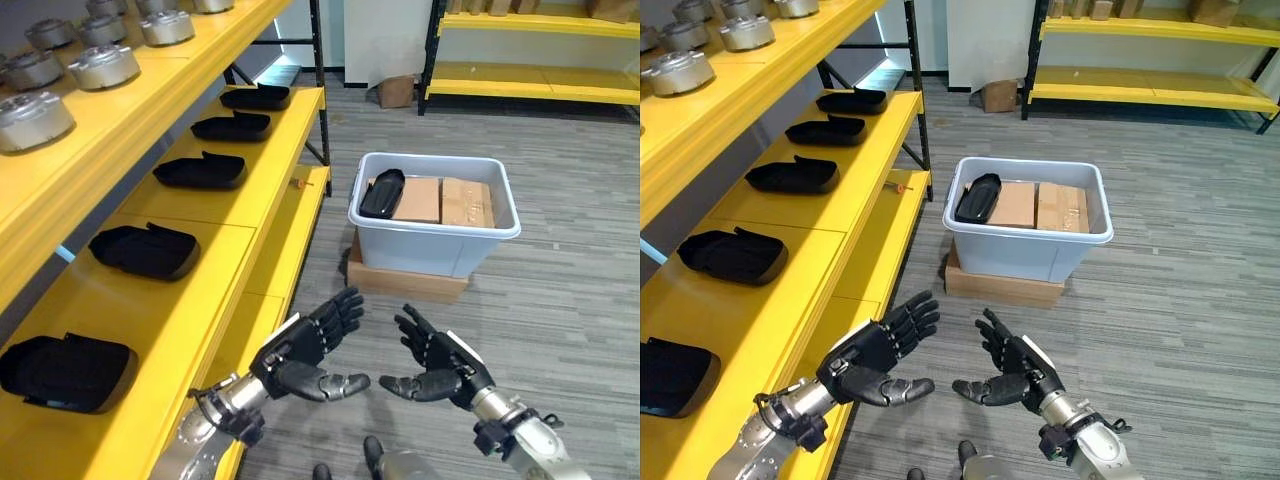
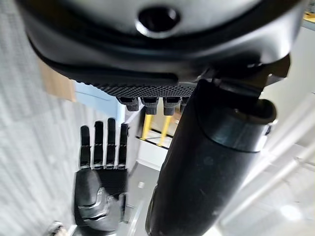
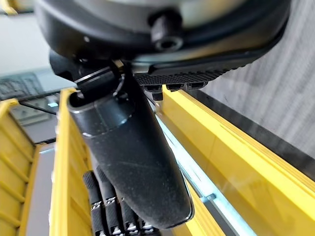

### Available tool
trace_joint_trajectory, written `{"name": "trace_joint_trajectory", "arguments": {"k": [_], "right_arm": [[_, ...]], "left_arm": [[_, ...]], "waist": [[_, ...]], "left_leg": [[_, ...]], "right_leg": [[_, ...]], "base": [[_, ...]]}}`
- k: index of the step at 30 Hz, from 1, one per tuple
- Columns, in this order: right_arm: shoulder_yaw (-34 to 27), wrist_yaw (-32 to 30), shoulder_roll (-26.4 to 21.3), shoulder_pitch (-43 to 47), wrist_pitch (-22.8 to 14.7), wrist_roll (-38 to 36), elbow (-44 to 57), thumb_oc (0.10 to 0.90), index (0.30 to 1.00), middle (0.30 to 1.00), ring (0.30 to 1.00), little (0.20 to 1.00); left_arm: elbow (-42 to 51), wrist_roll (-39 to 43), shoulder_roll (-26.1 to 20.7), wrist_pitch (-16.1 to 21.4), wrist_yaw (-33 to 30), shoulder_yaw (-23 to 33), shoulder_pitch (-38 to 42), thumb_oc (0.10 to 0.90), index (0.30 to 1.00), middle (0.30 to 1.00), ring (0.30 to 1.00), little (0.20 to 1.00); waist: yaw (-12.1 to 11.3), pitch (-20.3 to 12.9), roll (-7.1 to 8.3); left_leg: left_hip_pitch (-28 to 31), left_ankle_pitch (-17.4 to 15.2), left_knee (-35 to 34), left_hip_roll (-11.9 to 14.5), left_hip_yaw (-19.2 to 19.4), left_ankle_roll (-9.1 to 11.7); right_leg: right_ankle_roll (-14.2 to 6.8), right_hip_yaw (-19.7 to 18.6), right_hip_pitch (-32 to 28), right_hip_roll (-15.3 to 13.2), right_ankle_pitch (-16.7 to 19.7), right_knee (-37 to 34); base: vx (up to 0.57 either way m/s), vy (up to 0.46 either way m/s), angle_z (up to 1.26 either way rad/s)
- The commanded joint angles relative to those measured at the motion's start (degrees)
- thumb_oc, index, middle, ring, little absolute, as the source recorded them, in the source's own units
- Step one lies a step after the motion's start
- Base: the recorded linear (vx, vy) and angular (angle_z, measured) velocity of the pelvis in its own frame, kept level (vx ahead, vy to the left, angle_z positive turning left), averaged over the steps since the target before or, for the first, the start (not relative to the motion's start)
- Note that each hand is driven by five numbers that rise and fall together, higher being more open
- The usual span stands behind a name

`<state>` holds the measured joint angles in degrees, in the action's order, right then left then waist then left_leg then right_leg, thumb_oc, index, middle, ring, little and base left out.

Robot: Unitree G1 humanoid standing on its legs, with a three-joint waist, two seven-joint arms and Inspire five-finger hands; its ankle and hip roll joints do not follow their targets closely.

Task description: Move parts from the plastic box to the shelf.

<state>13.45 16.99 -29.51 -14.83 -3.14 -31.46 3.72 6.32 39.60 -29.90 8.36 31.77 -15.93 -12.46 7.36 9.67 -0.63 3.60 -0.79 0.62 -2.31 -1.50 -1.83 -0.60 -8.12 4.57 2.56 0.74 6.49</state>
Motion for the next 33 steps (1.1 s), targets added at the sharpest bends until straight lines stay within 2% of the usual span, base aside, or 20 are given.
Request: {"name": "trace_joint_trajectory", "arguments": {"k": [1,5,9,12,15,16,18,19,20,21,22,23,24,26,28,31,33], "right_arm": [[-1.7,0.9,1.0,7.8,-5.5,-0.5,2.9,0.900,1.000,1.000,1.000,1.000],[-1.7,0.8,0.9,7.9,-5.7,0.8,3.3,0.900,1.000,1.000,1.000,1.000],[-2.0,0.3,0.9,9.7,-6.3,1.5,3.1,0.900,1.000,1.000,1.000,1.000],[-2.4,-0.2,0.8,10.5,-6.3,1.5,3.2,0.900,1.000,1.000,1.000,1.000],[-2.5,-1.6,1.5,11.7,-8.2,3.2,2.9,0.900,1.000,1.000,1.000,1.000],[-2.5,-1.6,1.5,11.7,-8.2,3.2,2.9,0.900,1.000,1.000,1.000,1.000],[-2.8,-2.2,1.9,12.1,-9.8,4.2,2.3,0.900,1.000,1.000,1.000,1.000],[-2.8,-1.9,2.3,12.9,-11.5,4.7,1.4,0.900,1.000,1.000,1.000,1.000],[-2.8,-1.9,2.3,12.9,-11.5,4.7,1.4,0.900,1.000,1.000,1.000,1.000],[-3.2,-1.1,2.5,14.3,-12.8,5.3,1.0,0.900,1.000,1.000,1.000,1.000],[-3.0,-1.4,2.5,15.0,-12.6,6.2,1.5,0.900,1.000,1.000,1.000,1.000],[-1.9,-3.3,2.7,16.1,-11.4,6.4,2.8,0.900,1.000,1.000,1.000,1.000],[-1.3,-4.9,2.9,16.8,-10.8,7.8,3.0,0.900,1.000,1.000,1.000,1.000],[-0.4,-6.5,3.3,17.8,-11.2,10.2,2.3,0.900,1.000,1.000,1.000,1.000],[-0.4,-6.6,3.4,17.9,-11.2,10.5,2.1,0.900,1.000,1.000,1.000,1.000],[-1.7,-7.6,1.5,15.5,-11.5,11.6,2.7,0.900,1.000,1.000,1.000,1.000],[-2.4,-7.8,0.3,14.6,-11.8,11.7,2.9,0.900,1.000,1.000,1.000,1.000]], "left_arm": [[5.1,1.5,0.8,5.4,1.5,4.2,3.1,0.900,1.000,1.000,1.000,1.000],[4.1,2.0,0.6,6.9,2.0,3.9,3.8,0.900,1.000,1.000,1.000,1.000],[3.3,2.5,0.5,6.6,2.3,3.4,5.2,0.900,1.000,1.000,1.000,1.000],[2.4,2.4,0.6,6.3,2.8,3.2,6.5,0.900,1.000,1.000,1.000,1.000],[1.6,0.9,0.4,5.7,3.3,3.2,8.4,0.900,1.000,1.000,1.000,1.000],[1.6,0.9,0.4,5.7,3.3,3.2,8.4,0.900,1.000,1.000,1.000,1.000],[1.5,-0.9,0.3,5.9,3.4,3.7,8.4,0.900,1.000,1.000,1.000,1.000],[1.5,-1.7,0.2,6.1,3.1,3.8,8.4,0.900,1.000,1.000,1.000,1.000],[1.5,-1.7,0.2,6.1,3.1,3.8,8.4,0.900,1.000,1.000,1.000,1.000],[1.8,-0.5,-0.3,5.6,3.3,4.4,8.1,0.900,1.000,1.000,1.000,1.000],[1.9,-0.2,-0.4,5.1,3.2,4.8,8.1,0.900,1.000,1.000,1.000,1.000],[1.6,-0.7,-0.5,4.7,3.5,4.6,8.0,0.900,1.000,1.000,1.000,1.000],[1.5,-0.8,-0.9,5.1,3.7,4.4,7.5,0.900,1.000,1.000,1.000,1.000],[1.8,-0.6,-1.3,5.9,3.8,4.4,6.1,0.900,1.000,1.000,1.000,1.000],[1.9,-0.5,-1.3,6.0,3.8,4.4,5.7,0.900,1.000,1.000,1.000,1.000],[3.0,0.7,-1.2,6.9,3.1,4.5,3.8,0.900,1.000,1.000,1.000,1.000],[2.8,1.2,-1.2,7.3,3.0,4.5,3.5,0.900,1.000,1.000,1.000,1.000]], "waist": [[-1.7,-0.1,1.39],[-1.6,-0.3,1.67],[-1.6,0.2,1.99],[-1.5,0.7,2.28],[-1.5,2.2,1.91],[-1.5,2.2,1.92],[-1.8,2.8,1.85],[-2.2,3.2,1.83],[-2.2,3.2,1.83],[-2.4,3.4,1.87],[-2.4,3.4,1.69],[-2.4,3.3,1.52],[-2.4,3.1,1.50],[-2.7,3.5,1.24],[-2.8,3.4,1.23],[-2.8,1.9,1.91],[-2.3,1.4,1.92]], "left_leg": [[0.0,-1.6,-2.4,-3.1,-2.2,-1.2],[0.4,-2.2,-2.3,-2.3,-0.2,-1.6],[0.7,-2.9,-1.2,-1.9,0.7,-2.5],[0.7,-3.2,-0.8,-2.2,0.7,-3.2],[0.8,-3.7,-0.6,-1.9,0.0,-4.4],[0.8,-3.7,-0.6,-1.9,0.0,-4.4],[1.1,-3.6,-0.5,-1.7,-0.3,-4.4],[1.5,-3.7,-0.6,-1.5,0.0,-4.3],[1.6,-3.7,-0.6,-1.5,-0.1,-4.3],[2.8,-4.2,-1.3,-1.0,0.3,-3.6],[3.6,-4.3,-1.9,-0.5,0.1,-3.1],[5.1,-4.9,-3.2,0.1,0.0,-2.3],[5.9,-5.2,-3.8,0.6,0.5,-1.9],[7.7,-5.3,-4.7,1.7,2.1,-1.2],[8.1,-5.2,-5.1,2.2,2.6,-1.0],[8.2,-5.0,-4.9,4.7,5.3,0.3],[8.7,-5.2,-4.8,5.7,6.4,1.0]], "right_leg": [[-1.6,1.6,-7.6,2.4,-2.5,-5.8],[-1.3,3.7,-7.3,1.9,-4.5,-2.8],[-0.7,5.4,-6.6,2.3,-7.2,2.6],[-0.9,5.9,-4.9,2.6,-6.8,6.8],[-3.1,7.1,2.1,2.9,-4.2,24.0],[-3.1,7.1,2.2,2.8,-4.2,24.1],[-4.5,8.0,4.0,1.1,-2.1,26.9],[-5.2,8.9,4.2,-1.1,-0.8,24.7],[-5.2,8.9,4.1,-1.1,-0.8,24.7],[-5.8,8.9,3.5,-4.5,0.5,15.0],[-6.0,8.4,2.6,-5.6,1.4,8.6],[-6.9,7.2,2.1,-7.5,4.1,0.1],[-7.8,7.0,2.7,-8.4,5.9,-2.5],[-8.7,7.8,4.0,-9.0,8.0,-3.2],[-8.9,8.4,4.1,-8.9,7.9,-3.2],[-7.7,11.6,0.7,-8.7,5.6,-5.6],[-6.9,12.2,-0.2,-8.4,4.2,-5.2]], "base": [[0.10,0.048,-0.18],[0.07,0.076,-0.01],[0.05,0.079,-0.04],[0.01,0.023,-0.02],[-0.02,-0.004,-0.05],[0.01,-0.032,-0.03],[0.04,-0.062,-0.04],[0.04,-0.064,-0.14],[0.15,-0.191,-0.17],[0.18,-0.220,-0.16],[0.31,-0.391,-0.24],[0.27,-0.354,-0.38],[0.24,-0.314,-0.42],[0.19,-0.264,-0.28],[0.14,-0.211,-0.12],[0.23,-0.361,0.06],[0.18,-0.247,-0.03]]}}
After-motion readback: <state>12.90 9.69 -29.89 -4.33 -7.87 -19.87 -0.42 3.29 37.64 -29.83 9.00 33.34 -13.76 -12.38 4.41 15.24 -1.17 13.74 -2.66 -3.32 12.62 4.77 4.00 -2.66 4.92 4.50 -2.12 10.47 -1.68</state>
